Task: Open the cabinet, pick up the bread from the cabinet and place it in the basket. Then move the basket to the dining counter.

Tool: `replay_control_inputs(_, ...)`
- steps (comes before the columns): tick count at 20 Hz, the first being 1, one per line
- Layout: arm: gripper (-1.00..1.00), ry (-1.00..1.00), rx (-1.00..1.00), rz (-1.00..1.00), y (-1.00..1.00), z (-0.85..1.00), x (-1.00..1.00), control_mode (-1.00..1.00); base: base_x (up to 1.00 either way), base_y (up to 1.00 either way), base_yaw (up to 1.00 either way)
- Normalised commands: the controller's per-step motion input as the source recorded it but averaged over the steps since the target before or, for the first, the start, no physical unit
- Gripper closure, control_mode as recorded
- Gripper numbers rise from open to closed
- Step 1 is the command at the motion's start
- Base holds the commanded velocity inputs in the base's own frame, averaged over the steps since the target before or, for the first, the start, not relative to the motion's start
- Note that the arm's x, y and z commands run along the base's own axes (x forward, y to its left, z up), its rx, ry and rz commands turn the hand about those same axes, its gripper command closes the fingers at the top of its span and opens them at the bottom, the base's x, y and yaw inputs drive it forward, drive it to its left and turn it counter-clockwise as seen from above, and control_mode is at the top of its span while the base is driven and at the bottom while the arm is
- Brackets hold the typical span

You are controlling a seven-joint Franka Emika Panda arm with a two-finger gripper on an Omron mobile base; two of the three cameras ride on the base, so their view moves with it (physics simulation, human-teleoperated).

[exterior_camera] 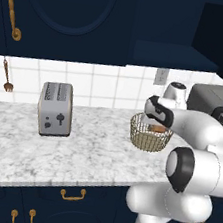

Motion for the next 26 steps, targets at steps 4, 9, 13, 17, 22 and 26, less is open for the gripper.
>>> replay_control_inputs(4, 1.00, 0.00, -0.10, 0.00, 0.00, -0.57, 0.00, -1.00, 0.00, 0.00, 0.00)
replay_control_inputs(9, 1.00, 0.00, 0.00, 0.00, 0.00, -0.01, 0.00, -1.00, 0.00, 0.00, 0.00)
replay_control_inputs(13, -1.00, 0.00, 0.00, 0.00, 0.00, 0.00, 0.00, -1.00, 0.00, 0.00, 0.00)
replay_control_inputs(17, -1.00, 0.00, 0.00, 0.00, 0.00, 0.06, 0.00, -1.00, 0.00, 0.00, 0.00)
replay_control_inputs(22, -1.00, 0.00, 0.00, 0.00, -0.04, 0.30, 0.00, -1.00, 0.00, 0.00, 0.00)
replay_control_inputs(26, -1.00, 0.00, 0.00, 0.00, -0.04, 0.13, 0.00, -1.00, 0.00, 0.00, 0.00)
